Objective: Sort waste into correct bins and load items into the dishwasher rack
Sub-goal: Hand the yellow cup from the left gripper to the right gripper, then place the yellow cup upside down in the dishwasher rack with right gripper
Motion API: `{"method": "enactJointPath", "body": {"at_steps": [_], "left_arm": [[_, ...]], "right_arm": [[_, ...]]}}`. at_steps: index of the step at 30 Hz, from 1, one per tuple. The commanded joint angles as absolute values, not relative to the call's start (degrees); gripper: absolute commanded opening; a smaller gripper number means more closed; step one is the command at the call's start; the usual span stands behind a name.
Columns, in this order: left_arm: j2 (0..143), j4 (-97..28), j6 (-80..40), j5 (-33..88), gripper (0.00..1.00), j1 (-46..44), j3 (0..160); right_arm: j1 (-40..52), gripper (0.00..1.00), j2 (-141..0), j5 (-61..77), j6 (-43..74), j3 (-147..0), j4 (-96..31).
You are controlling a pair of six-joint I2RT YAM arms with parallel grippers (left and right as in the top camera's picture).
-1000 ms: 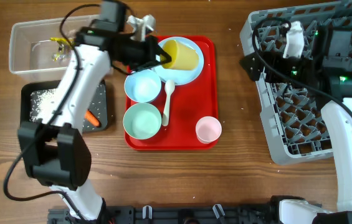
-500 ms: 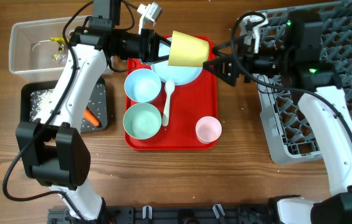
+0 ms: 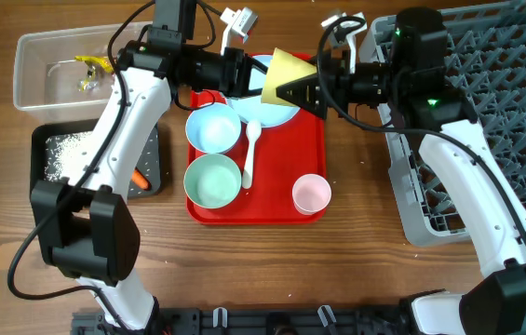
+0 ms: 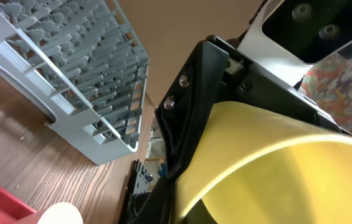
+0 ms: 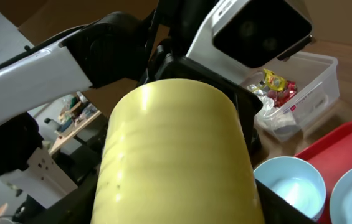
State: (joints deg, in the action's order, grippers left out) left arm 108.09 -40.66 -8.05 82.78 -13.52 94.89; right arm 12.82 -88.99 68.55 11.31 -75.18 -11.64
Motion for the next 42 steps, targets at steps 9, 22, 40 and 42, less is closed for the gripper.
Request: {"method": "enactJointPath", "body": {"at_steps": [9,22,40,42], "left_arm": [[107.7,-40.5,-7.5,80.2,0.17,-13.5,95.4],[107.7,-40.5,-7.5,78.8,0.15,-13.5,95.4],[107.9,-51.3,-7.5,31.1,0.15,-16.2,94.7],[108.4,-51.1,-7.5,29.0,0.15,-17.1,94.7]], "right_arm": [[13.2,0.53,-89.8,68.5,12.2,-76.1,-11.8],[4.8,0.52,-89.8,68.4,10.3,-76.1,-18.9],[-11.3,0.53,-82.1,33.0,7.4,-77.4,-55.8],[-14.3,0.56,-80.1,26.2,6.4,-80.1,-62.1]]}}
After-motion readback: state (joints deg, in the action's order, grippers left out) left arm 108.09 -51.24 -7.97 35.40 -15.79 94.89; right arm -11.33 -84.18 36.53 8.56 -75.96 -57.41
